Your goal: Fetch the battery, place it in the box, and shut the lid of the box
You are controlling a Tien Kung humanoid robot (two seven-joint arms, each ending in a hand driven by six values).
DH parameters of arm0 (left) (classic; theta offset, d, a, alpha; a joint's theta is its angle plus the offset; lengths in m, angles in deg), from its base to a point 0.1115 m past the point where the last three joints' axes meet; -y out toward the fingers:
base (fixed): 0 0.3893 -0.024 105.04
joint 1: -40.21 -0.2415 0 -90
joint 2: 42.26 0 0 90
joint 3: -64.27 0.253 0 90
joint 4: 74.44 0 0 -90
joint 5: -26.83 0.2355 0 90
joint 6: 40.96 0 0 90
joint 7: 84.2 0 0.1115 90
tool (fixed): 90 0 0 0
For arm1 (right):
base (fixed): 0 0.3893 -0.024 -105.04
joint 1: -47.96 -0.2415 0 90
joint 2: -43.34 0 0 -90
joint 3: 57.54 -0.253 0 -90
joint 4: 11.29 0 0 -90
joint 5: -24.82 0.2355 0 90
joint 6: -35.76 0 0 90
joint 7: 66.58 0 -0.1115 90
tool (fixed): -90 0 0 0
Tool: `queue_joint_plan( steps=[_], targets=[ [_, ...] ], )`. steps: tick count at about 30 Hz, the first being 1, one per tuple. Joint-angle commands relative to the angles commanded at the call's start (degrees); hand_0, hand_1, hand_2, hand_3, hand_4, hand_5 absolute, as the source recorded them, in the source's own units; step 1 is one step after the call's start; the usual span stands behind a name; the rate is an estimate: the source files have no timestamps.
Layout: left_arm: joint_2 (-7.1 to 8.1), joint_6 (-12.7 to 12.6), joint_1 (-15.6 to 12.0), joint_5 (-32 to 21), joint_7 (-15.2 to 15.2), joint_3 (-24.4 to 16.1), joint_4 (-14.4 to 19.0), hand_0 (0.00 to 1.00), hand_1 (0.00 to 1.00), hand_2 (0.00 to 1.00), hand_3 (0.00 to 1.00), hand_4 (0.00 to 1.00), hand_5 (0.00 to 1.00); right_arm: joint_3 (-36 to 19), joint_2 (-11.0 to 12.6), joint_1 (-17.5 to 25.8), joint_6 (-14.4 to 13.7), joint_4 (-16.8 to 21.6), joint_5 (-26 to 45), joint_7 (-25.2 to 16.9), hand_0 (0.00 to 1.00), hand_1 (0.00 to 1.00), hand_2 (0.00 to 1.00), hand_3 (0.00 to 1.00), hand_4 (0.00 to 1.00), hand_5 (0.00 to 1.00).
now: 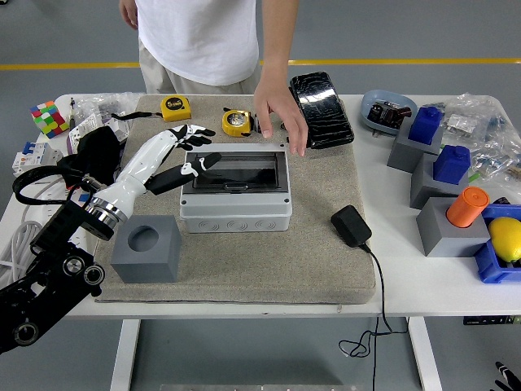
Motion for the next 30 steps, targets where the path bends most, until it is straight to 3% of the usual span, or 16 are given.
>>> queue_joint_plan(
  steps=[7,16,24,30],
  targets=[
    [-2.86,-2.28,-4.26,-11.88,-8.42,-8.63,-2.35,0.539,0.659,0.66,0.711,0.998,0.998,-1.23,0.17,-0.26,0.24,0.0,-0.62,0.03,0.624,0.643,0.641,0.547,0.92,0.476],
    [-3.41,-2.01,-4.46,-17.6,-12.68,-14.51,-4.74,0.523,0.653,0.656,0.707,0.998,0.998,-2.07,0.52,-0.9,0.51,0.0,-0.68,0.11,0.623,0.643,0.641,0.547,0.92,0.476],
    [-3.7,-0.69,-3.9,-24.58,-20.29,-17.65,-4.82,0.544,0.683,0.663,0.709,0.998,0.998,-3.69,0.83,-1.17,0.56,0.0,-1.11,0.49,0.624,0.643,0.641,0.546,0.92,0.477],
    [-3.53,0.33,-3.56,-24.6,-20.47,-18.43,-4.9,0.553,0.684,0.659,0.708,0.998,0.998,-6.85,0.34,-0.68,0.27,0.26,-2.82,0.27,0.626,0.644,0.642,0.546,0.92,0.478]
  ],
)
